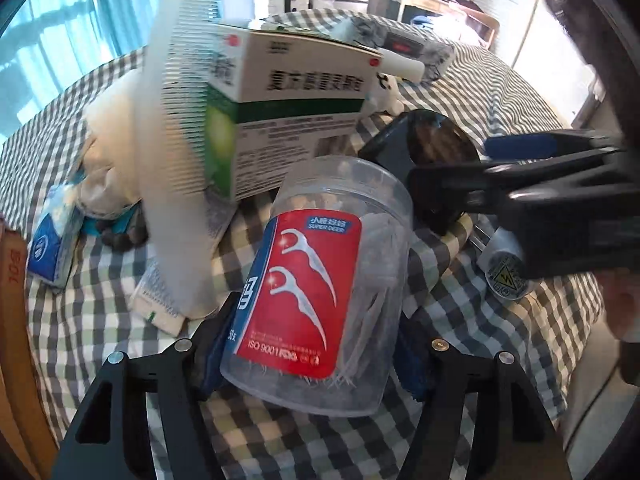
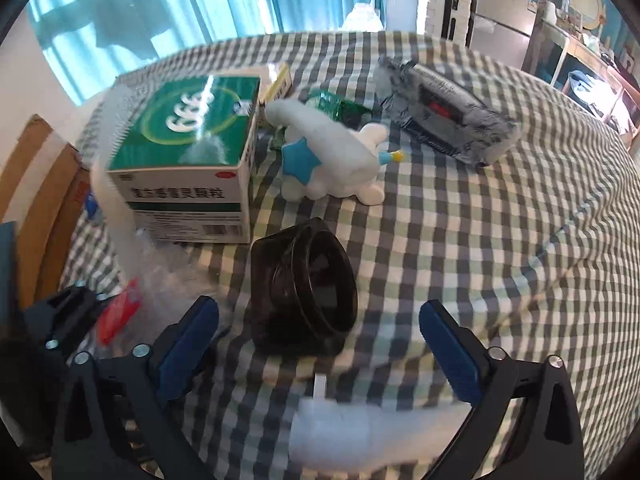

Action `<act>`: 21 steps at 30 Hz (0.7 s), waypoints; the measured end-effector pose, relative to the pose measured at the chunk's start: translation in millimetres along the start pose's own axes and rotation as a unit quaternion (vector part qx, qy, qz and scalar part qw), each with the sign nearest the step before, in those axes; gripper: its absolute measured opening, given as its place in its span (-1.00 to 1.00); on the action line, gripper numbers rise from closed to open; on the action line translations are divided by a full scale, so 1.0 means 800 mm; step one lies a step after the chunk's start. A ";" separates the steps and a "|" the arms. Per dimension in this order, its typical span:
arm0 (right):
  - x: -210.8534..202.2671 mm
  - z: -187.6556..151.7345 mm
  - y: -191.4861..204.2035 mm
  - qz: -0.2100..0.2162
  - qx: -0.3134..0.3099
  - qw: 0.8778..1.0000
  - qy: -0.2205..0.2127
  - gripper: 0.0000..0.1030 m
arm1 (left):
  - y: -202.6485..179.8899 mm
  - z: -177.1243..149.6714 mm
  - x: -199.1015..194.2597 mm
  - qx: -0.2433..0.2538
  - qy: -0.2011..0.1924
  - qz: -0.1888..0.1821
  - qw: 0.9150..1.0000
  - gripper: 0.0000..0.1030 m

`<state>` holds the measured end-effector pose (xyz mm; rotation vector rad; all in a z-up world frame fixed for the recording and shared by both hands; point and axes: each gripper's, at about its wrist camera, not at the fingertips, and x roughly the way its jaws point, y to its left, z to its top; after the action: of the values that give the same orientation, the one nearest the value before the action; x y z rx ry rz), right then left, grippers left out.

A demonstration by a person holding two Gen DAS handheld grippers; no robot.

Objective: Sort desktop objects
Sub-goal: 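Grasp the clear floss-pick jar with the left tool while the right tool grasps the black cup, then carry the floss jar and black cup over the cardboard box with both tools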

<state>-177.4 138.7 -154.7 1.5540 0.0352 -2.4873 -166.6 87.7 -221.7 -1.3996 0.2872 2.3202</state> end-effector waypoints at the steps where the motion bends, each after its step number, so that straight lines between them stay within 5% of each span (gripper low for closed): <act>1: 0.008 0.002 0.002 0.000 -0.002 1.000 0.006 0.72 | 0.001 -0.001 -0.002 -0.001 0.000 0.003 1.000 0.32; 4: 0.032 -0.001 0.007 0.000 -0.002 0.999 0.034 0.13 | 0.008 -0.006 -0.012 -0.013 0.003 0.007 1.000 0.32; 12: -0.006 -0.018 0.002 -0.014 0.027 0.999 0.010 0.13 | 0.049 -0.036 -0.088 -0.037 -0.010 0.008 0.999 0.24; 21: -0.107 -0.051 0.020 -0.013 0.035 0.999 -0.034 0.13 | 0.054 -0.041 -0.180 -0.049 -0.054 0.013 0.997 0.21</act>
<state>-102.0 142.0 -94.8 1.5024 -0.0422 -2.5861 -100.9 1.8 -111.8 -1.3170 0.1630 2.4511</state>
